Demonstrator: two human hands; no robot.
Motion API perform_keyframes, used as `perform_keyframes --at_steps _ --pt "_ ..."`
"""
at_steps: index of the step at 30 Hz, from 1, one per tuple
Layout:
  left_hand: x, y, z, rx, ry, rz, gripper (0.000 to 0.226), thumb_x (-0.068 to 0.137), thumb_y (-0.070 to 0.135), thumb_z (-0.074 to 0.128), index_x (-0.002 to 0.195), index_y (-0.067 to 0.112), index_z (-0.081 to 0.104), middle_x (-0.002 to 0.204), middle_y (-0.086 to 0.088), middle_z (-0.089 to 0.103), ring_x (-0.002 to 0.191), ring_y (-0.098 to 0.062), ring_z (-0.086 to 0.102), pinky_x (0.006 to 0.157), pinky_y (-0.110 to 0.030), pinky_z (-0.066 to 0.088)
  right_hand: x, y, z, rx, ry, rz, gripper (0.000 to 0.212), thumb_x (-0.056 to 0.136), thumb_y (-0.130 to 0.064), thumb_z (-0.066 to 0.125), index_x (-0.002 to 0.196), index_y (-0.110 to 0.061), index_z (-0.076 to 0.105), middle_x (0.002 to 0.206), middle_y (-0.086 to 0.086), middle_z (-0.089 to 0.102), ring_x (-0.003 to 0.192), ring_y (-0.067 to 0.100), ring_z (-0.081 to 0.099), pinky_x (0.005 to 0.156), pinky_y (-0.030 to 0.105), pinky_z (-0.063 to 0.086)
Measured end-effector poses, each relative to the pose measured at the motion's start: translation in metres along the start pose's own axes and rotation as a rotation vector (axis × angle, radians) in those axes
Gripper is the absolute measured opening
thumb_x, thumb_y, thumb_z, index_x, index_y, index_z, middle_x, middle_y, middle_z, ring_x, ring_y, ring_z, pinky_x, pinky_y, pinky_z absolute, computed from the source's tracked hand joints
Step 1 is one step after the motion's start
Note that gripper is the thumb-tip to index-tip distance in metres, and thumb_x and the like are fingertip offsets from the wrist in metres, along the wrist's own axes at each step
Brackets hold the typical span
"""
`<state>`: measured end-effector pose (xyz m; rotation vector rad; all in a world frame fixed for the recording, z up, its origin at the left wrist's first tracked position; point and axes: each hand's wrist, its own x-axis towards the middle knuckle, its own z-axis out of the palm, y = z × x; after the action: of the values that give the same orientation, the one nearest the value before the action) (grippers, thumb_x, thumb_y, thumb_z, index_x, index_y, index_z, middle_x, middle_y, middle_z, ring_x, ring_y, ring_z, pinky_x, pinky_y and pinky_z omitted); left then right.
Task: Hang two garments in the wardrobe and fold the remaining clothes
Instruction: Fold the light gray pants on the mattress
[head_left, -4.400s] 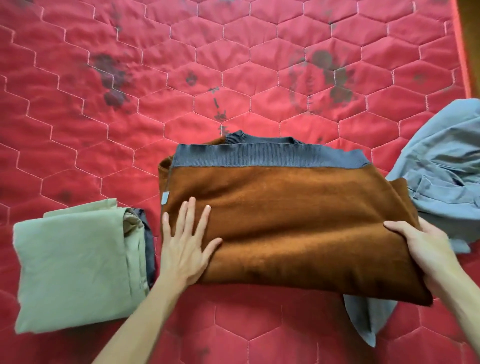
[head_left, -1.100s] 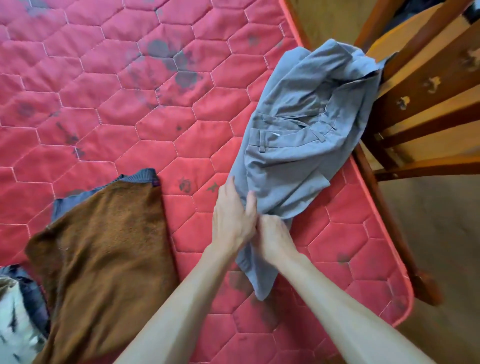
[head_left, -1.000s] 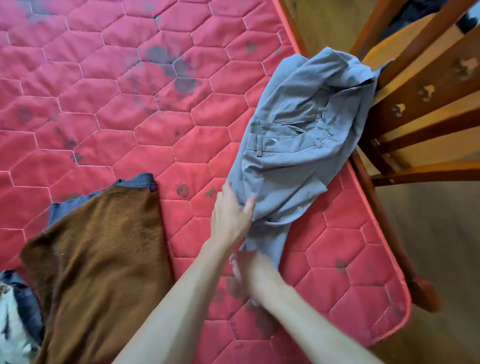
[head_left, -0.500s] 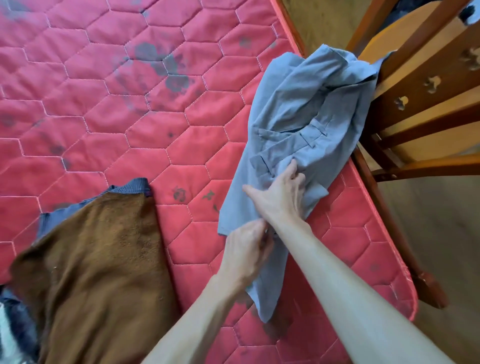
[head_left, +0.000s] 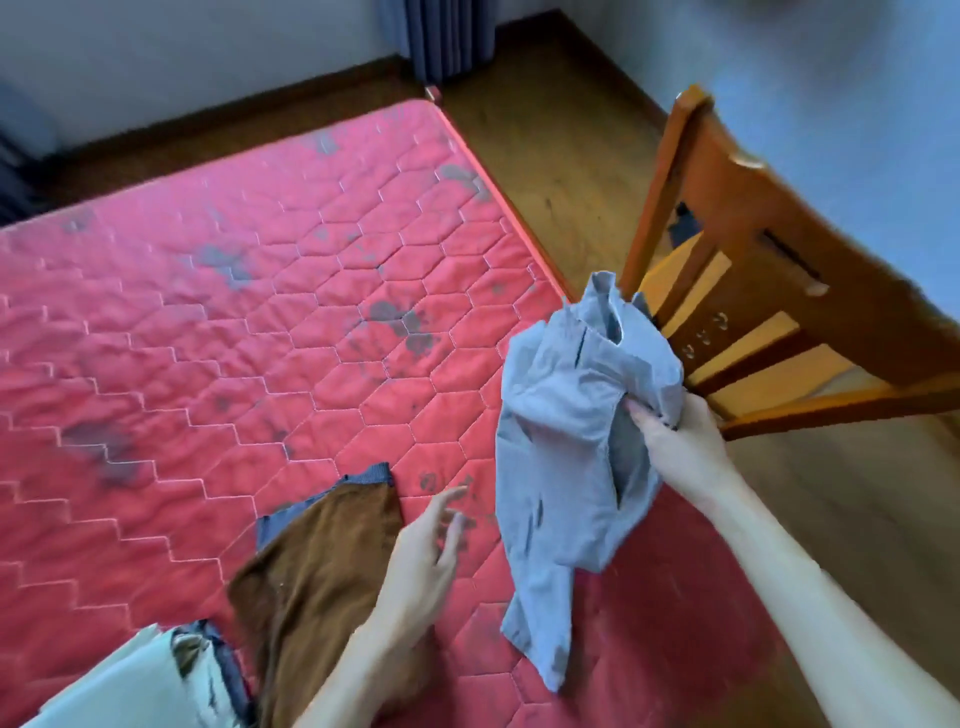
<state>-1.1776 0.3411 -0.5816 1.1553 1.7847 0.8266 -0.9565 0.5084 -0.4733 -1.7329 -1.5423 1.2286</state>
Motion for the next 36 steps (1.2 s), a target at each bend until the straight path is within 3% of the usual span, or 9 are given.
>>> perform_keyframes --at_steps 4,11,15,21,24,29,32,34,36 --pt "-0.001 0.085 -0.060 0.012 0.086 0.139 0.039 0.099 0.005 0.053 0.120 0.038 0.056 0.092 0.010 0.071 0.076 -0.009 0.069 0.077 -0.035 0.057 -0.039 -0.102 -0.062 -0.059 -0.123 -0.204 0.024 0.099 -0.001 0.054 0.099 -0.012 0.075 0.102 0.015 0.075 0.098 0.033 0.070 0.086 0.048 0.057" --pt "-0.032 0.252 -0.138 0.002 0.136 0.468 0.057 0.090 0.018 0.071 0.138 0.034 0.047 0.121 0.009 0.061 0.098 -0.003 0.062 0.075 -0.023 0.053 -0.152 -0.261 -0.166 -0.040 -0.059 -0.508 0.021 0.093 -0.007 0.063 0.080 -0.023 0.068 0.066 -0.020 0.071 0.071 -0.008 0.067 0.062 0.009 0.047" --pt "-0.083 0.331 -0.162 -0.063 0.034 0.631 0.063 0.077 0.054 0.072 0.132 0.032 0.050 0.125 0.014 0.060 0.112 -0.003 0.059 0.090 -0.021 0.049 -0.212 -0.314 -0.199 -0.015 0.012 -0.646 0.025 0.090 -0.004 0.067 0.078 -0.026 0.068 0.067 -0.020 0.071 0.068 -0.003 0.066 0.065 0.011 0.050" --pt "-0.140 0.402 -0.199 -0.227 0.003 0.735 0.050 0.070 0.058 0.077 0.114 0.042 0.061 0.128 0.004 0.063 0.119 -0.006 0.059 0.095 -0.027 0.052 -0.276 -0.369 -0.217 0.193 -0.006 -0.796 0.025 0.078 0.001 0.072 0.078 -0.023 0.080 0.082 0.001 0.076 0.082 0.014 0.071 0.079 0.026 0.058" --pt "-0.153 0.415 -0.225 -0.241 -0.164 0.741 0.062 0.074 0.053 0.080 0.124 0.021 0.063 0.134 -0.012 0.060 0.121 -0.009 0.058 0.097 -0.028 0.052 -0.300 -0.396 -0.215 0.430 -0.098 -0.787 0.060 0.081 0.020 0.050 0.061 -0.029 0.080 0.066 -0.011 0.073 0.069 0.004 0.070 0.069 0.018 0.057" --pt "-0.160 0.420 -0.254 -0.108 -0.185 0.568 0.088 0.077 0.073 0.064 0.151 0.034 0.036 0.149 0.019 0.046 0.133 0.003 0.044 0.112 -0.027 0.039 -0.322 -0.432 -0.199 0.716 -0.172 -0.720 0.051 0.083 0.004 0.041 0.050 -0.018 0.074 0.056 -0.002 0.066 0.056 0.010 0.066 0.059 0.020 0.052" --pt "-0.161 0.405 -0.263 0.034 -0.147 0.517 0.046 0.099 0.026 0.059 0.140 0.007 0.049 0.126 -0.004 0.059 0.105 0.000 0.058 0.082 -0.009 0.048 -0.329 -0.450 -0.196 0.762 -0.162 -0.716 0.042 0.086 -0.003 0.041 0.057 -0.014 0.069 0.056 -0.001 0.063 0.056 0.010 0.064 0.058 0.020 0.051" --pt "-0.160 0.381 -0.269 0.065 -0.125 0.409 0.049 0.101 0.024 0.056 0.132 -0.013 0.049 0.127 -0.029 0.058 0.113 -0.028 0.061 0.091 -0.029 0.052 -0.334 -0.465 -0.196 0.786 -0.152 -0.753 0.031 0.088 -0.002 0.038 0.069 -0.008 0.061 0.057 -0.001 0.061 0.056 0.010 0.062 0.057 0.018 0.051" --pt "-0.153 0.367 -0.275 -0.004 -0.176 0.207 0.078 0.091 0.066 0.053 0.139 0.004 0.051 0.142 -0.023 0.053 0.129 -0.033 0.054 0.109 -0.051 0.042 -0.335 -0.477 -0.197 0.808 -0.172 -0.783 0.020 0.084 -0.004 0.042 0.073 -0.007 0.057 0.061 0.002 0.059 0.059 0.013 0.060 0.057 0.018 0.050"
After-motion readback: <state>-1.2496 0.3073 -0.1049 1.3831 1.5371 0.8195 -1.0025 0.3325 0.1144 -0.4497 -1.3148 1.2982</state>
